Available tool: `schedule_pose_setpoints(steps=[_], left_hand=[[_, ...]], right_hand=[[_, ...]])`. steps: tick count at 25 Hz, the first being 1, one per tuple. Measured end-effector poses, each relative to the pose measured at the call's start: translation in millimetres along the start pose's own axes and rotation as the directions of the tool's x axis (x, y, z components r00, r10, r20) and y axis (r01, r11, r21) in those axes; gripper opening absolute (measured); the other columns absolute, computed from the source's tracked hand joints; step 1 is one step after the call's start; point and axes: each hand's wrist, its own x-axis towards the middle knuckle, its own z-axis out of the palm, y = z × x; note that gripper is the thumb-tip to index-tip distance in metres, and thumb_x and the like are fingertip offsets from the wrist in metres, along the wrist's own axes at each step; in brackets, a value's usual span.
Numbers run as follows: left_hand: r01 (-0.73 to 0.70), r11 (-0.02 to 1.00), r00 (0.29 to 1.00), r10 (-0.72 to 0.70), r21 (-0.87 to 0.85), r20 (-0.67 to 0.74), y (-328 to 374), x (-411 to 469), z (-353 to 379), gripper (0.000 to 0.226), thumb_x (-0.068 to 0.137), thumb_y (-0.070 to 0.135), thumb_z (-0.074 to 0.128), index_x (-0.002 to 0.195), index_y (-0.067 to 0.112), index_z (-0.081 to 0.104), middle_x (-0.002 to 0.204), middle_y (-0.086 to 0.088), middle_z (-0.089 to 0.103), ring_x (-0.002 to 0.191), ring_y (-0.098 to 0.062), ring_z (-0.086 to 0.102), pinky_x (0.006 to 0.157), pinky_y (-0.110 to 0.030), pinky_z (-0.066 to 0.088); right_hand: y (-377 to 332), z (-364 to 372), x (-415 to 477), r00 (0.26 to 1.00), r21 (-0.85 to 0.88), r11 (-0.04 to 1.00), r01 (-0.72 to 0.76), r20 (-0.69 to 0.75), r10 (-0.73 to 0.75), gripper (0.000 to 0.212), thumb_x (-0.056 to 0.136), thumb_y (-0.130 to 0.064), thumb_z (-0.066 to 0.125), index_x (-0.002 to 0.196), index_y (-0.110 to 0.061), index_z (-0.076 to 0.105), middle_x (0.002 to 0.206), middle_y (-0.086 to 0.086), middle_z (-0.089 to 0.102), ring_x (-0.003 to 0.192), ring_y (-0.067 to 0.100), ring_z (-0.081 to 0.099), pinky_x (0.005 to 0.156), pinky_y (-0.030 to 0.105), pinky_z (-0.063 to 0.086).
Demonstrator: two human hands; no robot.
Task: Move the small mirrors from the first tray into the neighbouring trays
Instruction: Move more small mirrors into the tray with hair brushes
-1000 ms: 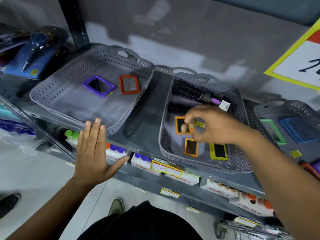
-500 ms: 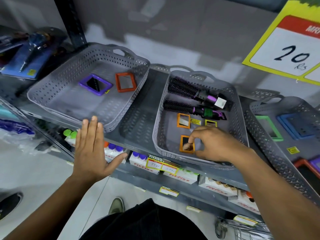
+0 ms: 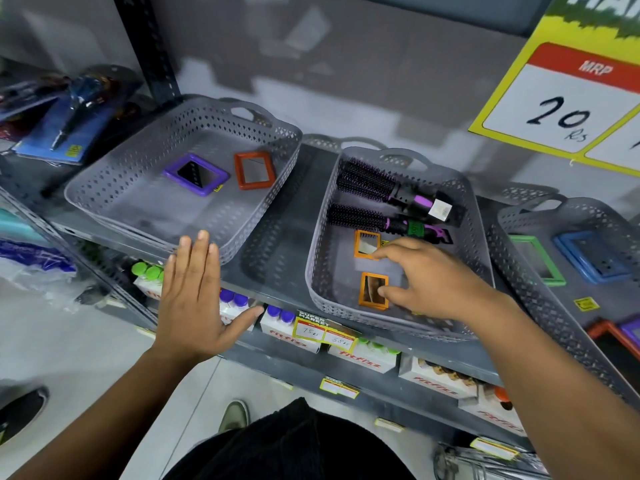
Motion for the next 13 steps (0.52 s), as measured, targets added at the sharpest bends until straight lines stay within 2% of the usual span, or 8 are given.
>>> schedule_pose_setpoints(steps=[4,7,13], left_hand=[[-0.023,1.000,1.000,0.023,-0.008,0.009,9,5,-3,0.102,0.087,0.072,0.039,0.153,-0.002,0.013,0.161,-0.024,0.013,0.151,-0.039,0.006,0.122,-0.051,0.008],[-0.065,0.998,0.998,0.065,-0.021,0.012,17,10,-4,0.103,0.087,0.072,0.039,0.152,-0.004,0.016,0.161,-0.023,0.012,0.150,-0.040,0.007,0.122,-0.053,0.009],[-0.171,0.983,0.984,0.174,-0.063,0.038,39,22,-3,0.109,0.083,0.074,0.047,0.153,-0.003,0.014,0.162,-0.023,0.011,0.150,-0.040,0.007,0.122,-0.050,0.004]], right_hand=[[6,-2,-1,1.000,0.008,1.000,-0.004,0.015,0.003,0.058,0.083,-0.042,0.066,0.137,-0.027,0.046,0.140,-0.005,0.046,0.125,0.019,0.046,0.101,0.038,0.043],[8,-1,-2,1.000,-0.027,1.000,0.001,-0.029,-0.002,0.063,0.086,-0.040,0.062,0.143,-0.023,0.040,0.149,-0.003,0.038,0.133,0.019,0.040,0.107,0.038,0.038],[8,2,-6,0.994,-0.129,0.992,-0.010,-0.108,-0.004,0.070,0.091,-0.043,0.055,0.150,-0.019,0.025,0.161,0.004,0.020,0.148,0.022,0.014,0.120,0.037,0.015]])
